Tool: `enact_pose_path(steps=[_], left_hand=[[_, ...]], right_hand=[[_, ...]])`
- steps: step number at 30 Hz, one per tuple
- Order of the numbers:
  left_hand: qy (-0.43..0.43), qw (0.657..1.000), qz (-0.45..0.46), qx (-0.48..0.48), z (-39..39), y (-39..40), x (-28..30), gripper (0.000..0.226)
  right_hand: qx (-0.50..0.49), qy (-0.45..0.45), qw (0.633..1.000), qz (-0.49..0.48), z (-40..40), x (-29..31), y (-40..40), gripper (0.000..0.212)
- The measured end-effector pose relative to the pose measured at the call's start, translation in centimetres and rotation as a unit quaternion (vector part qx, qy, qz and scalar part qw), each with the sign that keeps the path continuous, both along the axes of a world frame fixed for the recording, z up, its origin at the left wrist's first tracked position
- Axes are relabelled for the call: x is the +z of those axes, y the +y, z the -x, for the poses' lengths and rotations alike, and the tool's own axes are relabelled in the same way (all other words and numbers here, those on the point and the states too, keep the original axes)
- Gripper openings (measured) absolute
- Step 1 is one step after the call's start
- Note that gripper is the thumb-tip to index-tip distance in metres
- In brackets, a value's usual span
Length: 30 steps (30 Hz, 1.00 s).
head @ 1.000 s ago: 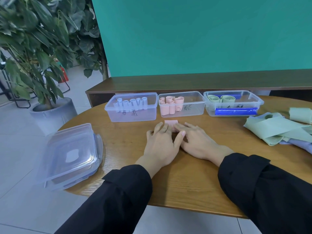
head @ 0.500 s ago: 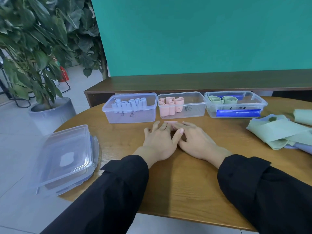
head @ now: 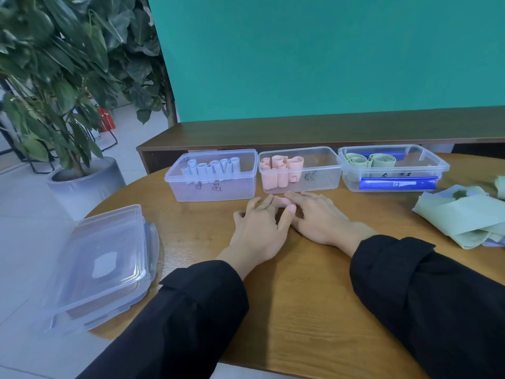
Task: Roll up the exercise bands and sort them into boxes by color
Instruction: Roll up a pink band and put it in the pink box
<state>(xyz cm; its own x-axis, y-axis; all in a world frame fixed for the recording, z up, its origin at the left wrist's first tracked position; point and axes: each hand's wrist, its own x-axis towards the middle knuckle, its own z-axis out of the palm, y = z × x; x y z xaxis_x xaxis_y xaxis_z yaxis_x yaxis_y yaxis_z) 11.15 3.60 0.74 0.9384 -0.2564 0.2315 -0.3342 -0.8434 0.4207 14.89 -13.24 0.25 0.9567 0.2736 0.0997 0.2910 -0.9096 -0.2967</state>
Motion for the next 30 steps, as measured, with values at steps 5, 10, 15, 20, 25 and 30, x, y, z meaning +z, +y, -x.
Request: enact_pose_path(steps=[5, 10, 15, 20, 25, 30], left_hand=[[0.007, 0.999, -0.043, 0.001, -0.8, -0.1, 0.3, 0.054], [0.009, 0.999, -0.049, 0.005, -1.6, -0.1, 0.1, 0.055], [-0.009, 1.000, -0.017, 0.011, -2.4, 0.4, -0.7, 0.046], [-0.059, 0.997, 0.048, 0.015, -2.2, 0.7, -0.8, 0.030], [-0.097, 0.993, 0.062, 0.012, -2.2, 0.9, -0.9, 0.016], [-0.084, 0.992, 0.074, -0.059, -0.9, 1.1, -0.9, 0.011]], right_hand=[[0.010, -0.014, 0.999, -0.034, -1.0, -0.2, 0.1, 0.053], [0.005, -0.069, 0.991, -0.110, -1.6, -0.5, 0.2, 0.024], [0.013, -0.094, 0.987, -0.133, -2.0, -0.8, 0.1, 0.013], [0.028, -0.104, 0.986, -0.127, -1.2, -0.6, 0.1, 0.019], [0.051, -0.093, 0.986, -0.132, 0.6, -0.7, 0.1, 0.023], [0.055, -0.057, 0.979, -0.187, 3.0, -0.5, -1.0, 0.021]])
